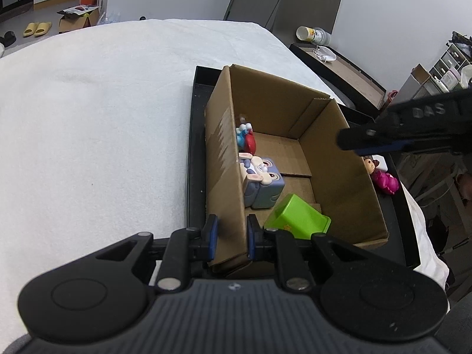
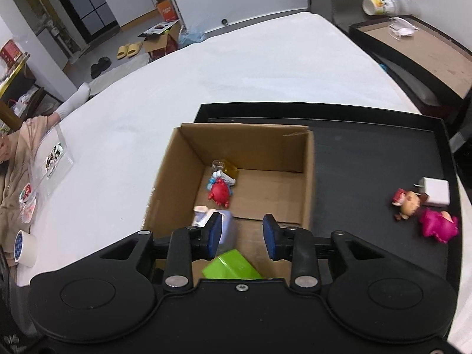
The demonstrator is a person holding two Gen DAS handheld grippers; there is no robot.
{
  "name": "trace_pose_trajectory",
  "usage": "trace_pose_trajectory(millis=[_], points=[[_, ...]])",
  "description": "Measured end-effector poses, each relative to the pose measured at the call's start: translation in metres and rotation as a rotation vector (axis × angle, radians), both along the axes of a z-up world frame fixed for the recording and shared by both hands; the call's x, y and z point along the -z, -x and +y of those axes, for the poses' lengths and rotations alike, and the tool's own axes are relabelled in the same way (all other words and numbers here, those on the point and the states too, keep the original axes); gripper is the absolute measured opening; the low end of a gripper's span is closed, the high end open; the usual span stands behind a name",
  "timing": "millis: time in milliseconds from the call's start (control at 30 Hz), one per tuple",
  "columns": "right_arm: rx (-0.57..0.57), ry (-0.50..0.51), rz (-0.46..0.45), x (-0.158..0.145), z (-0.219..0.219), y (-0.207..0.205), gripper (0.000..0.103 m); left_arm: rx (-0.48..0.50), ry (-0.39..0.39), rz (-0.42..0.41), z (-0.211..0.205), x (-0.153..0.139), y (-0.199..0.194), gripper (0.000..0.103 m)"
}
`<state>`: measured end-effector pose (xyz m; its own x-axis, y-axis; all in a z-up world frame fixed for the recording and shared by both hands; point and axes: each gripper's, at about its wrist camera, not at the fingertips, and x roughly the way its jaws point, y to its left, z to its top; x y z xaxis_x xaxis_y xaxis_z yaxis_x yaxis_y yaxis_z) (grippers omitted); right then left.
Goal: Organize rigid objects
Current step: 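Lower the red figure into the cardboard box and open the right gripper, then move the right gripper to the pink dinosaur figure and grasp it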
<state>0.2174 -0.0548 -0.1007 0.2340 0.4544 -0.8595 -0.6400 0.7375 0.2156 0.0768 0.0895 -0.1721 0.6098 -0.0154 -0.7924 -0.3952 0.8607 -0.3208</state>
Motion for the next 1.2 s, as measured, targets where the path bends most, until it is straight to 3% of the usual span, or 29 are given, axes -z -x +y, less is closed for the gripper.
trace_pose_trajectory(millis=[1200], points=[[0.18,0.011,-0.079,0.001,-0.131,-0.042,0.052,-0.015,-0.054,0.035,-0.01,-0.004,-0.004,0.017]])
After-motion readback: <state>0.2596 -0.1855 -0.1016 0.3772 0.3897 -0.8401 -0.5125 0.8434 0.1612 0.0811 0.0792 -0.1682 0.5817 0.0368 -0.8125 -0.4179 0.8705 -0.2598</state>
